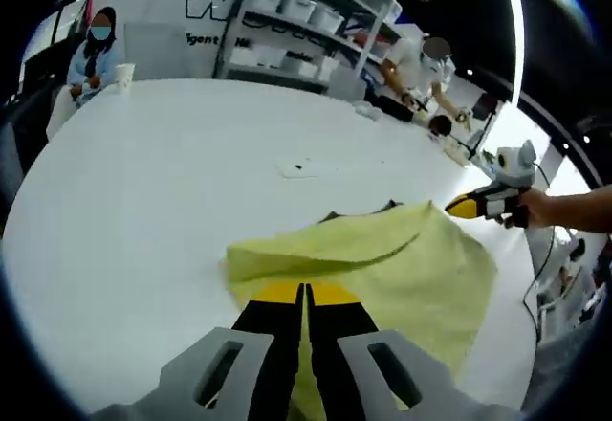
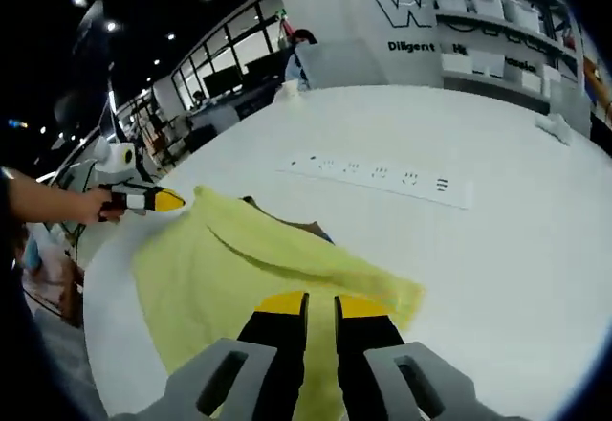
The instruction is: Fold the garment on the visible template until the final outline fits inside the template.
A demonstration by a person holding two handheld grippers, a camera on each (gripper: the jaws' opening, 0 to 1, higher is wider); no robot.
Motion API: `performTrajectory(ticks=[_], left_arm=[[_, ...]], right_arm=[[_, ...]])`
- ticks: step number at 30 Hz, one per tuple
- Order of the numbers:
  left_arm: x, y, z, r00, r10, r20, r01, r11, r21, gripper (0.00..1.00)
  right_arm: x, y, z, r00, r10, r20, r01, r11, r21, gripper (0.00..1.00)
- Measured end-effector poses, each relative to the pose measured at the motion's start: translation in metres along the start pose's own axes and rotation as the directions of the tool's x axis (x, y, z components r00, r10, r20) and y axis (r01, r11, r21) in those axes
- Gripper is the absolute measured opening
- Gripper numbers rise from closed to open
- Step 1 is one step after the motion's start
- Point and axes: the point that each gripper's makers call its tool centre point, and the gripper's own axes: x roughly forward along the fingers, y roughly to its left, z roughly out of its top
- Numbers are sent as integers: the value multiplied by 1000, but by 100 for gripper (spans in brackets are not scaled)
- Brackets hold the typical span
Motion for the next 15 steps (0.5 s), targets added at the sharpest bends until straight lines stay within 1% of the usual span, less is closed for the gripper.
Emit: performTrajectory(ticks=[3,5,9,12,15], left_arm=[[4,-2,3,1000,2,8,-2,1000,12,0],[7,-5,1,1000,1,3,-1,1000,24,0],[10,-12,-1,1000,-9,-5,9,999,53,0],[14,-16,-2,1000,-17,-9,18,998,57,0],[17,-19,-2,1000,-20,-11,21,998,67,0]], right_arm=[[5,4,-2,1000,9,-13,-10,999,-35,4],[10,2,-2,1000,15,-22,-16,998,-60,6],[15,9,-2,999,23,-25,-26,995,-100,6],[26,11,-1,998,40,-41,-45,991,-125,6],[33,14,0,998,50,-49,-56,988,-146,6]])
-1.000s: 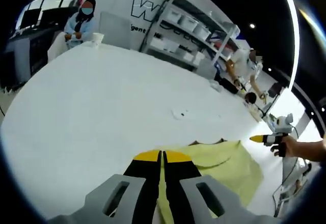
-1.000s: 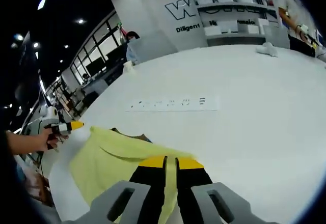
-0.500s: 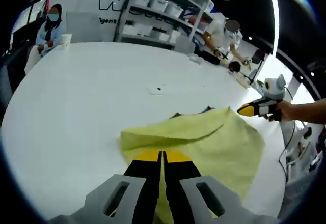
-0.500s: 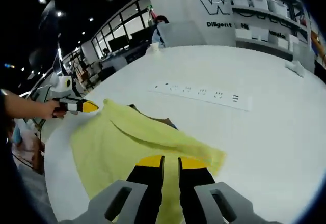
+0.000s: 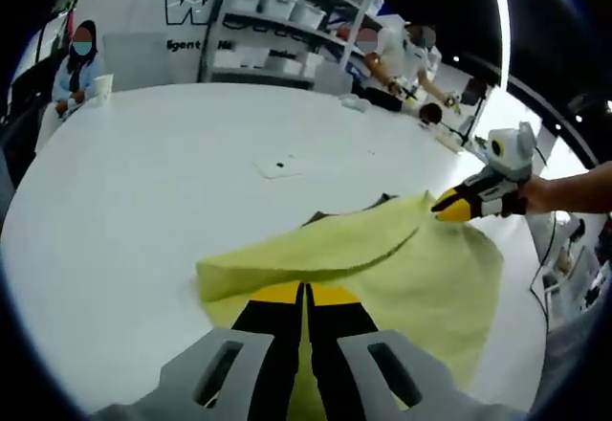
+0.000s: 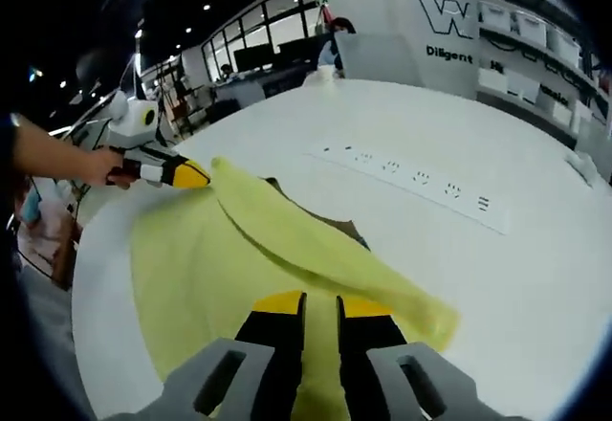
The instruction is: Fold the garment on the visible template until the final outline fits inside the template.
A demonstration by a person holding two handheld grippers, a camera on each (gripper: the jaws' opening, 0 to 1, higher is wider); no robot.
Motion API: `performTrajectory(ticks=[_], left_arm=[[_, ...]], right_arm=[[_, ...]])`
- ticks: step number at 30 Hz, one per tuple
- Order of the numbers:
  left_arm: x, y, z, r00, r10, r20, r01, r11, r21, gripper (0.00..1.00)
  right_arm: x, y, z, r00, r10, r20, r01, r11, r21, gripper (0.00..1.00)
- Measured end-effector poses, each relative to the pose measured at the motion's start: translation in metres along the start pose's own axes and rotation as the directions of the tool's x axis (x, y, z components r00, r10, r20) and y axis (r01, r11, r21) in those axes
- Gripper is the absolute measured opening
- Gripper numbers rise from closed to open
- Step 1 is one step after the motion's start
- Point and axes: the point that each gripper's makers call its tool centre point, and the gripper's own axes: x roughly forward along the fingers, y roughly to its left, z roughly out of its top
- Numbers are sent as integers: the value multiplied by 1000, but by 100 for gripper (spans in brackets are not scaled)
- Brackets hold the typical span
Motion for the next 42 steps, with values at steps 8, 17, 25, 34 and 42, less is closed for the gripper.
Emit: performTrajectory(ticks=[8,17,25,34,42], left_arm=[[6,5,12,999,19,37,-20,1000,8,0],[7,23,27,991,86,100,-89,996,29,16],[6,24,27,991,92,99,-97,994,48,19],[-1,18,27,992,82,94,-86,995,43,18],[-8,6,26,993,60,100,-67,995,77,19]], right_arm=[[10,1,12,1000,-1,20,1,1000,-13,6],[12,-13,19,998,-46,44,46,999,8,8],[10,-14,19,997,-63,45,63,998,14,11],[5,-10,18,997,-55,45,55,998,12,15],[-8,0,15,996,-51,72,49,998,27,18]])
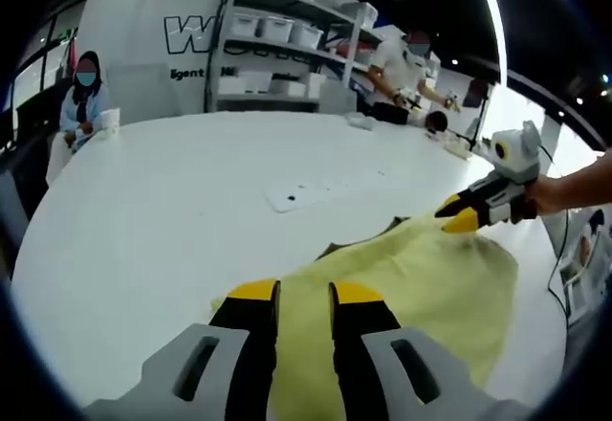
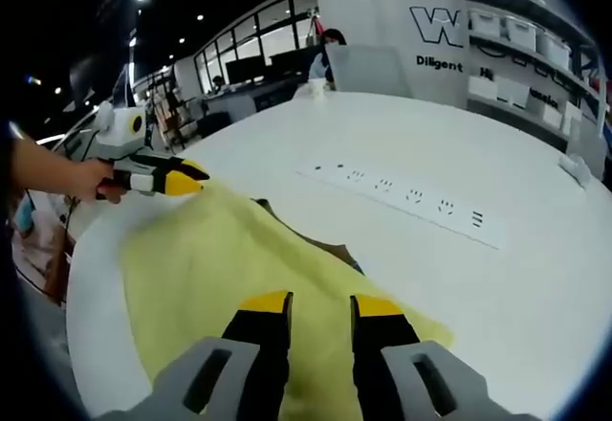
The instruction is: Fold the garment on the visible template until the final outline fits inside the template.
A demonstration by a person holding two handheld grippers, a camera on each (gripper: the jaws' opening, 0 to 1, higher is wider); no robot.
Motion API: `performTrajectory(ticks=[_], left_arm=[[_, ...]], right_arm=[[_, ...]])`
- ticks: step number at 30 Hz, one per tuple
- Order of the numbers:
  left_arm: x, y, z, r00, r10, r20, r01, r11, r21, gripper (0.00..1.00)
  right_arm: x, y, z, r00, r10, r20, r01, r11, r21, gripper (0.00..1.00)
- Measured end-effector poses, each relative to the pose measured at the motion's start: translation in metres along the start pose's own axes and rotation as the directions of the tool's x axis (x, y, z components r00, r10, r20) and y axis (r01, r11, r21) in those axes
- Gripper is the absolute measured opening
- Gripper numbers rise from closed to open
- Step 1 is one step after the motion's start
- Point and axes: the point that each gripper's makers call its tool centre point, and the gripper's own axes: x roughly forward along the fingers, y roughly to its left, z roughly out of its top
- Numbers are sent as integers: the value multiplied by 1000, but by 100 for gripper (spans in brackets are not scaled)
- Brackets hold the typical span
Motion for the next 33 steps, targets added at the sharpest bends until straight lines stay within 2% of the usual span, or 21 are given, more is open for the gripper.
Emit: performTrajectory(ticks=[2,4,13,15,19,26,33], left_arm=[[-1,-2,0,1000,-5,-3,5,1000,3,19],[-4,-4,0,1000,-10,-3,10,1000,15,20],[-17,-10,0,1000,-17,1,17,989,148,21],[-20,-11,0,1000,-17,2,16,988,157,21],[-27,-15,2,999,-26,20,22,989,149,29],[-36,-20,4,999,-27,38,20,981,191,41],[-48,-24,-1,999,-32,35,24,976,215,47]], right_arm=[[-1,1,3,1000,2,14,-2,1000,-8,19],[-5,3,4,1000,2,27,-2,1000,-31,26],[-20,9,9,998,12,68,-9,999,-41,35],[-23,10,9,997,16,73,-13,999,-41,38],[-31,13,9,996,25,86,-22,999,-33,46],[-44,17,7,994,37,99,-34,999,-41,55],[-56,21,1,994,44,103,-39,998,-52,61]])
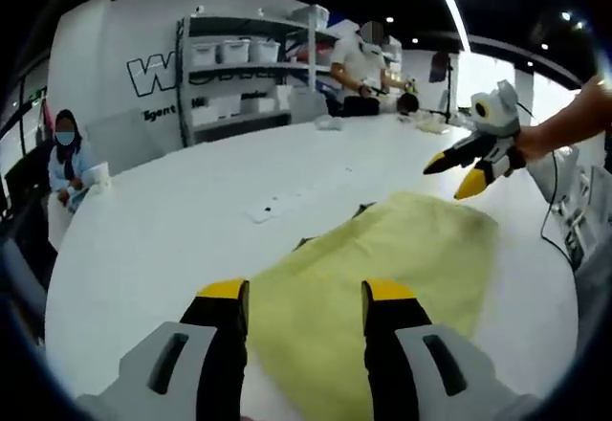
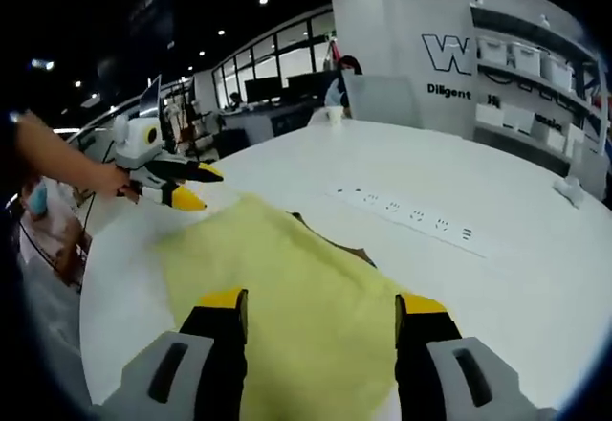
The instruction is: Fold the garment on the visible template until the final outline fits inside the template.
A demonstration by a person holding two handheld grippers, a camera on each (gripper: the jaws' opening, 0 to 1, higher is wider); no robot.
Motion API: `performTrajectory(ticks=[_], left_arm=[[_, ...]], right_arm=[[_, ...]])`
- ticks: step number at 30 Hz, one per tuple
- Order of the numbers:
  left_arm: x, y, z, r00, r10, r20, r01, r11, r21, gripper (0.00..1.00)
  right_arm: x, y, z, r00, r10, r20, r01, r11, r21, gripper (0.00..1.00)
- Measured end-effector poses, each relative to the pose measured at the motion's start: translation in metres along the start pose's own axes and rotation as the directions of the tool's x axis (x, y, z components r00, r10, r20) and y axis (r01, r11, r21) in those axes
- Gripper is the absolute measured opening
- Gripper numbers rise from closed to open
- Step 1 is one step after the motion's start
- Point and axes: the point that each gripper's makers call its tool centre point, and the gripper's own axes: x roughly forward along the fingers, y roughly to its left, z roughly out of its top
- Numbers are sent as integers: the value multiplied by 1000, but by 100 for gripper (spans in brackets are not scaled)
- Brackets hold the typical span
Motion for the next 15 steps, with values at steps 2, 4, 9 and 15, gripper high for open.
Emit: performTrajectory(ticks=[2,4,9,15], left_arm=[[-3,-1,-1,1000,-6,-1,6,1000,-4,50],[-7,-4,-3,1000,-11,-2,11,1000,-6,53],[-15,-4,-6,1000,-10,-6,10,1000,-3,57],[-24,-6,-13,1000,-9,-15,9,1000,-12,60]], right_arm=[[-4,2,-2,1000,1,-1,-1,1000,-4,62],[-7,4,-4,1000,2,-2,-2,1000,-7,63],[-13,6,-6,1000,2,0,-2,1000,-11,65],[-19,8,-8,1000,-2,3,2,1000,-10,66]])
